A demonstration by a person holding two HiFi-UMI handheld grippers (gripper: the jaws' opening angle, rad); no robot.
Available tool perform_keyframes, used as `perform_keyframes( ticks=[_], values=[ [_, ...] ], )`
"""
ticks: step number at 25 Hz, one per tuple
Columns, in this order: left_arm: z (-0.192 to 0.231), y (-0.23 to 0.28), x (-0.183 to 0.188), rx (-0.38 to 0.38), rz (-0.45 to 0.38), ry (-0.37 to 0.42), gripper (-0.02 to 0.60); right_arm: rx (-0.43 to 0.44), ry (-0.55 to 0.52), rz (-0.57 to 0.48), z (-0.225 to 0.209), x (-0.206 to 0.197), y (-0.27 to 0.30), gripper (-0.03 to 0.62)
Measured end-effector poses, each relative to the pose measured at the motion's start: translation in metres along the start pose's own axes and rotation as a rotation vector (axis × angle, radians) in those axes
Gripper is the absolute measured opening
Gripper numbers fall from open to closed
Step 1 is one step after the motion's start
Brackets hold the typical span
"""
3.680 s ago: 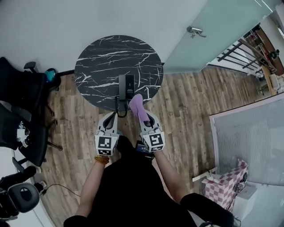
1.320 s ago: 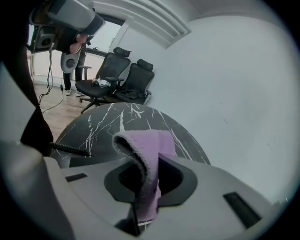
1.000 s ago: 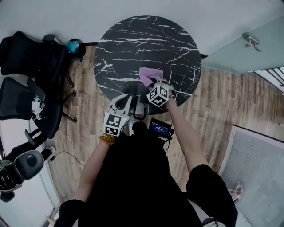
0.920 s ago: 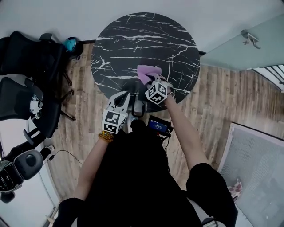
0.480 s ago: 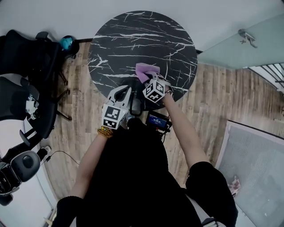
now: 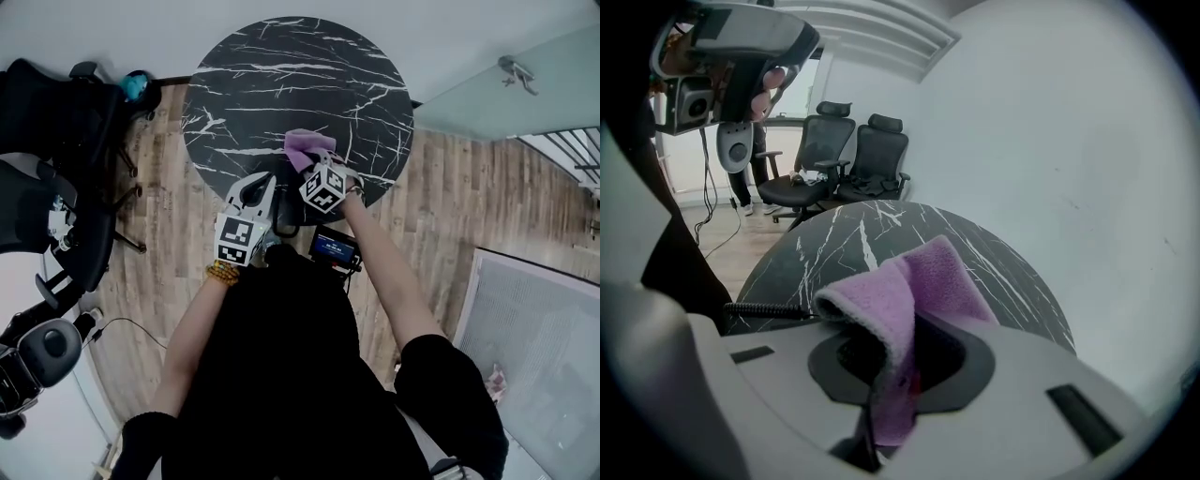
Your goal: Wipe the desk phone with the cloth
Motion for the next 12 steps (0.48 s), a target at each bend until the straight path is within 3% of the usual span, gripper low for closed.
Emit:
perform_keyframes(
  ticks=[12],
  values=[
    [-0.007, -0.016, -0.001, -0.002, -0.010, 0.018, 0.015, 0.016, 0.003, 0.029, 0.027, -0.008, -0.005, 0.058]
  ],
)
Point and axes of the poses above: the fingertips, and each gripper's own axes: y forward along the fingers, z to its left, x out of its top, the point moved 4 cm from there along -y, backward along the fingers, and after that the axes turned 15 degrees about -z, right-handed, at the moved point
